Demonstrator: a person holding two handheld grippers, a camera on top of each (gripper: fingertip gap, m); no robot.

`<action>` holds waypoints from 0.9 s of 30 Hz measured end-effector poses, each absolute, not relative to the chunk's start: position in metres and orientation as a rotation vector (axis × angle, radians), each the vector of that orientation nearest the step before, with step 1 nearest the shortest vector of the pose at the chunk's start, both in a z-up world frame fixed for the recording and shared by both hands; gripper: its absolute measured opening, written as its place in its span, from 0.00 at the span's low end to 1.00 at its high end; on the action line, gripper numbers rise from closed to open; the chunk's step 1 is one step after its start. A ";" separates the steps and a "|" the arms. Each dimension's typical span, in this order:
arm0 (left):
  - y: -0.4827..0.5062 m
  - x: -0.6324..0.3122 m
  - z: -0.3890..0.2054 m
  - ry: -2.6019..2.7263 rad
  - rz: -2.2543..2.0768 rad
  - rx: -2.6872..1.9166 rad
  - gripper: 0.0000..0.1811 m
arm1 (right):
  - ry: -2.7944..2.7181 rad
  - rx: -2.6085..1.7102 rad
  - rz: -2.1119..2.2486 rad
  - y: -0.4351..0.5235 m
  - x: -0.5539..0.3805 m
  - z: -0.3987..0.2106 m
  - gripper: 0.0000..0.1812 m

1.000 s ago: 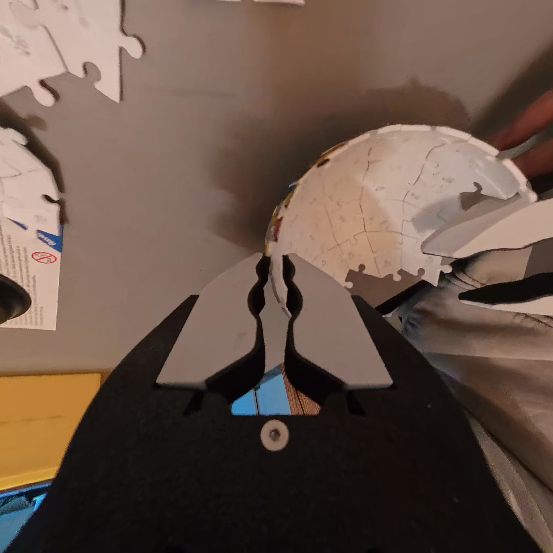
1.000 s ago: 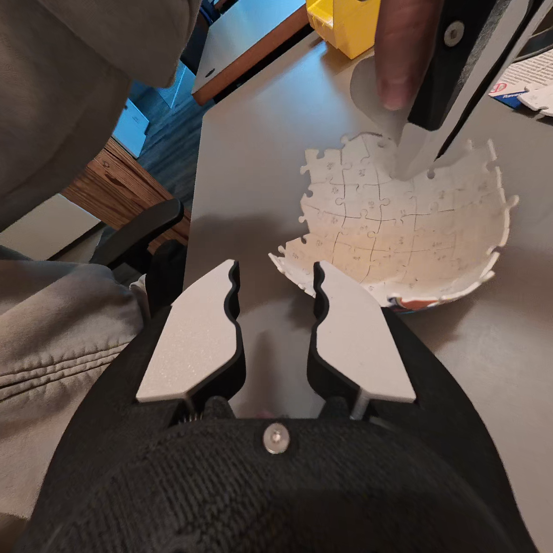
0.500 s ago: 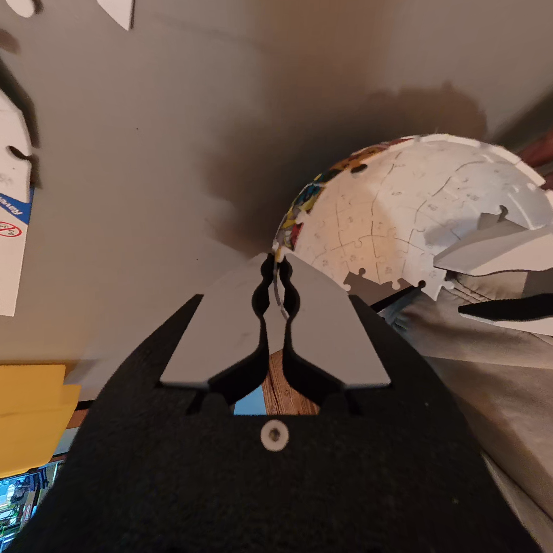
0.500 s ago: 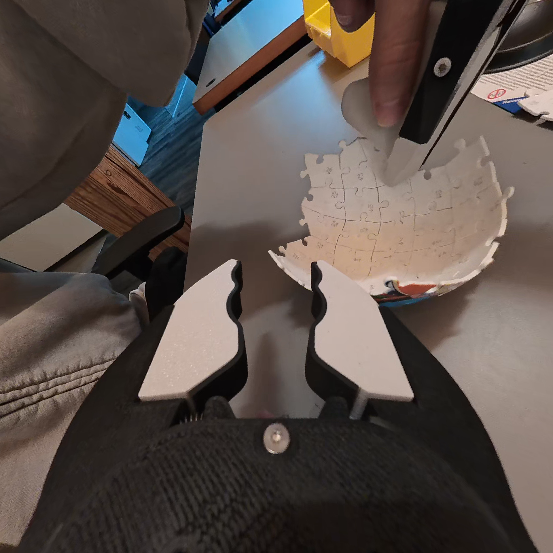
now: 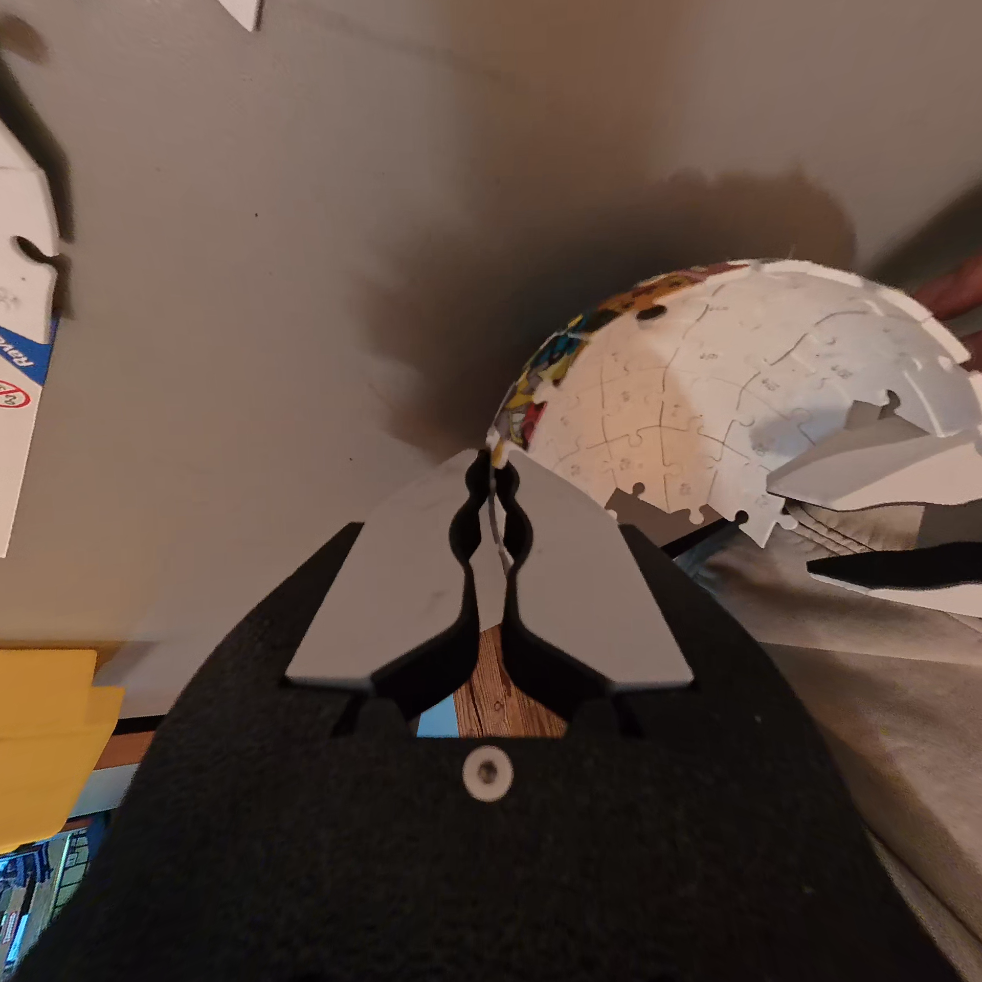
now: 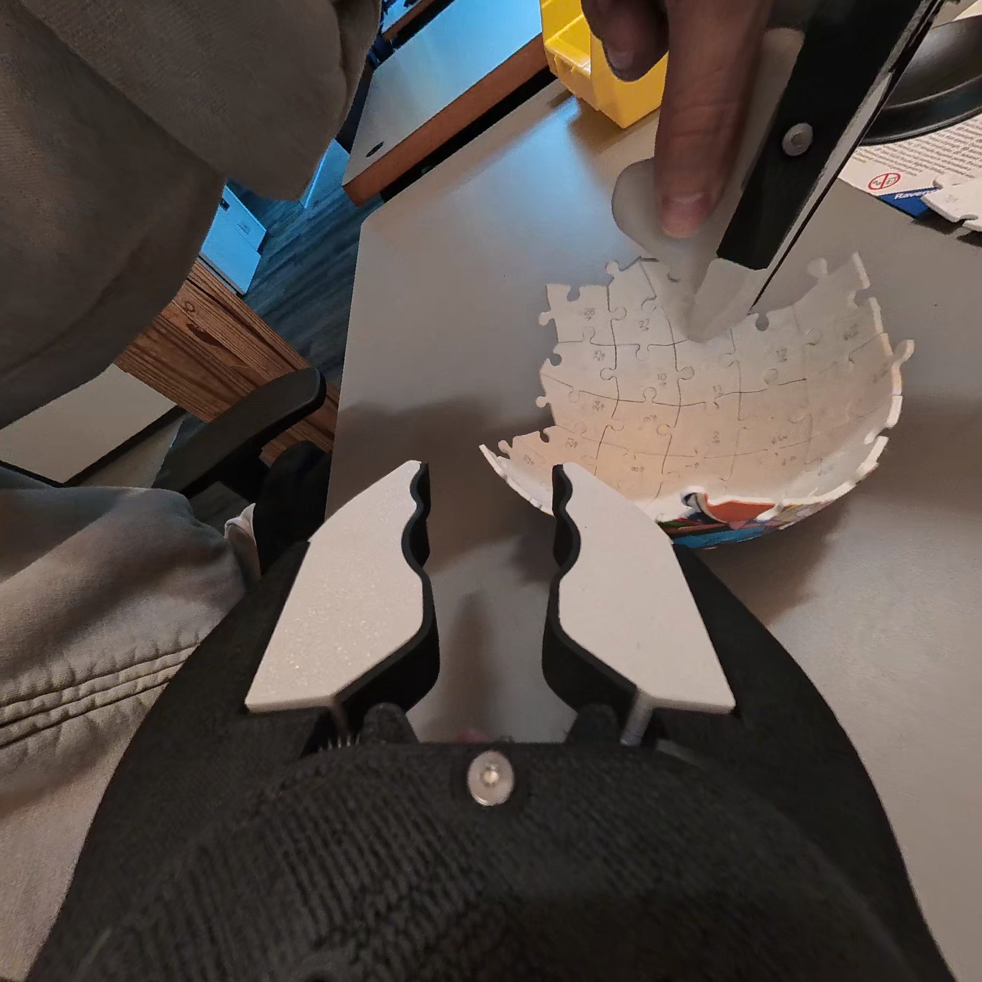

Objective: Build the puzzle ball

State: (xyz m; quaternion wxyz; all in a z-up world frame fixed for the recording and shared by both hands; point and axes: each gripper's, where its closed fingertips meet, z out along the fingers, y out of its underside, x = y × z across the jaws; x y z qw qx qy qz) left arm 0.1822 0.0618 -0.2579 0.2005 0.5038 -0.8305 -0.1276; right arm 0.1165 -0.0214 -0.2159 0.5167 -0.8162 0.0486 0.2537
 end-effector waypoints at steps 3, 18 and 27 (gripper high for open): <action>0.063 0.183 -0.258 -2.321 -0.355 1.421 0.05 | 0.120 -1.963 0.610 -0.021 0.116 -0.216 0.25; 0.065 0.178 -0.256 -2.299 -0.353 1.423 0.06 | 0.107 -1.981 0.607 -0.020 0.114 -0.219 0.26; 0.062 0.179 -0.257 -2.295 -0.316 1.424 0.02 | 0.084 -1.990 0.614 -0.020 0.110 -0.220 0.25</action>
